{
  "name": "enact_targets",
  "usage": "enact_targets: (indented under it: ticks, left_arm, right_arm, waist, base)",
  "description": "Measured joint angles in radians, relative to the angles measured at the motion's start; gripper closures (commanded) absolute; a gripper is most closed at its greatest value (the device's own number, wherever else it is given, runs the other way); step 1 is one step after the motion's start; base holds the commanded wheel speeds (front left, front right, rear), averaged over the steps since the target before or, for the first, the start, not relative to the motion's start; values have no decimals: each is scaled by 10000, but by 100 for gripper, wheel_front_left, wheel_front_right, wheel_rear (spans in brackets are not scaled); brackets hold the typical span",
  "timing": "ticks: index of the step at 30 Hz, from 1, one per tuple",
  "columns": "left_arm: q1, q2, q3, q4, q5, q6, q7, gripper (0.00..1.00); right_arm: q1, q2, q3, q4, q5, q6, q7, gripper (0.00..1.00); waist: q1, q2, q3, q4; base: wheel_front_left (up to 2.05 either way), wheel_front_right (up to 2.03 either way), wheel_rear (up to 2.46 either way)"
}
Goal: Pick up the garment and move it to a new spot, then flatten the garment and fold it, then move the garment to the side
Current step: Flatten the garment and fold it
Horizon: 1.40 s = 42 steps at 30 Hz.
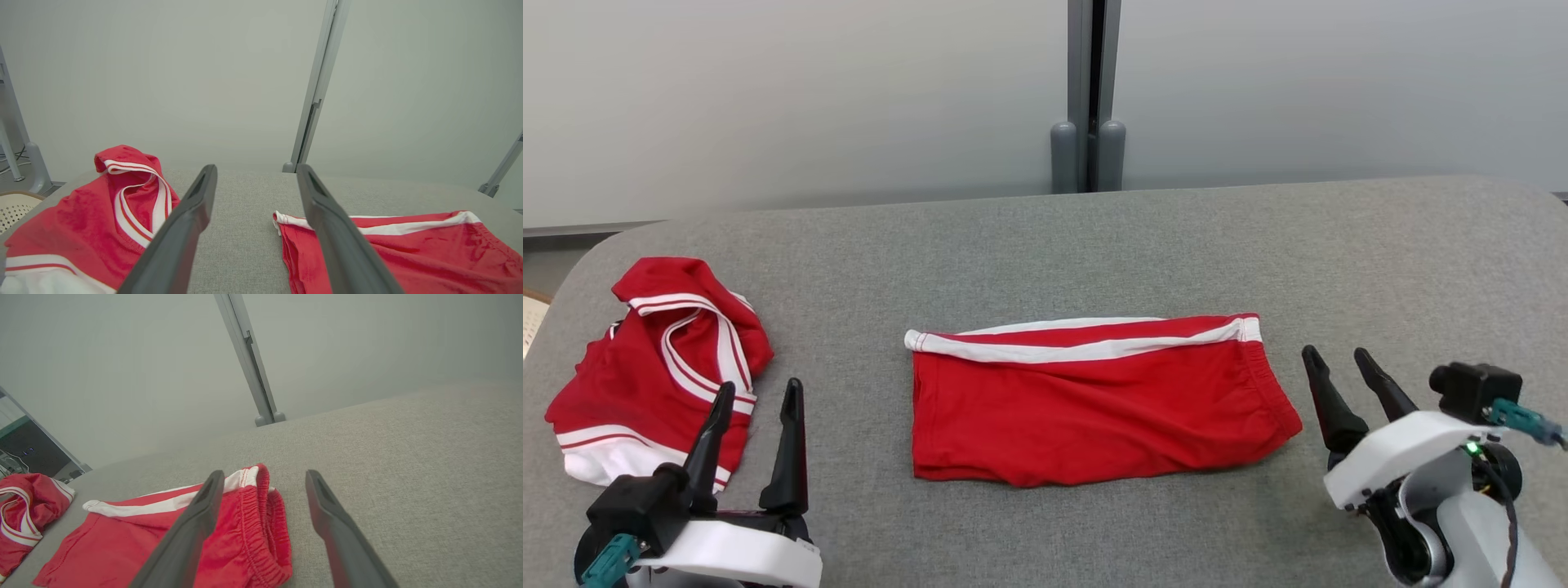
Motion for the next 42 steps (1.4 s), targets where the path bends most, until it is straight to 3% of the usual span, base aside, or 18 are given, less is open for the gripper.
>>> enact_targets:
  ticks: [8,15,30,31,32,33,42]
  left_arm:
    - [-295,-318,-188,318,238,-357,0,0]
    - [-445,-332,-155,527,276,-453,2,0]
    - [-661,-174,-130,593,276,-610,90,0]
    - [-661,-159,-132,591,276,-610,94,0]
    - [-661,-144,-134,593,274,-610,104,0]
    - [-661,-136,-136,594,274,-608,134,0]
    - [-588,-142,-142,585,182,-506,174,0]
  right_arm:
    - [-1570,288,-525,2209,-811,0,1894,0]
    - [-2010,648,-1390,3457,-571,0,2936,0]
    - [-2650,698,-2374,4746,-10,2,3751,0]
    - [-2695,704,-2374,4805,56,2,3822,14]
    - [-2716,711,-2382,4823,111,2,3824,86]
    - [-2731,727,-2416,4846,196,2,3804,100]
    - [-2742,788,-2343,4619,918,2,3862,100]
  waist:
    - [-1,0,288,482]
    - [0,0,506,1034]
    - [0,0,904,1506]
    - [0,0,901,1517]
    - [-1,-1,892,1526]
    - [0,0,877,1532]
    - [0,0,633,1457]
  base:
    - [0,0,0]
    - [0,0,0]
    - [0,0,0]
    - [0,0,0]
    - [0,0,0]
    - [0,0,0]
    - [0,0,0]
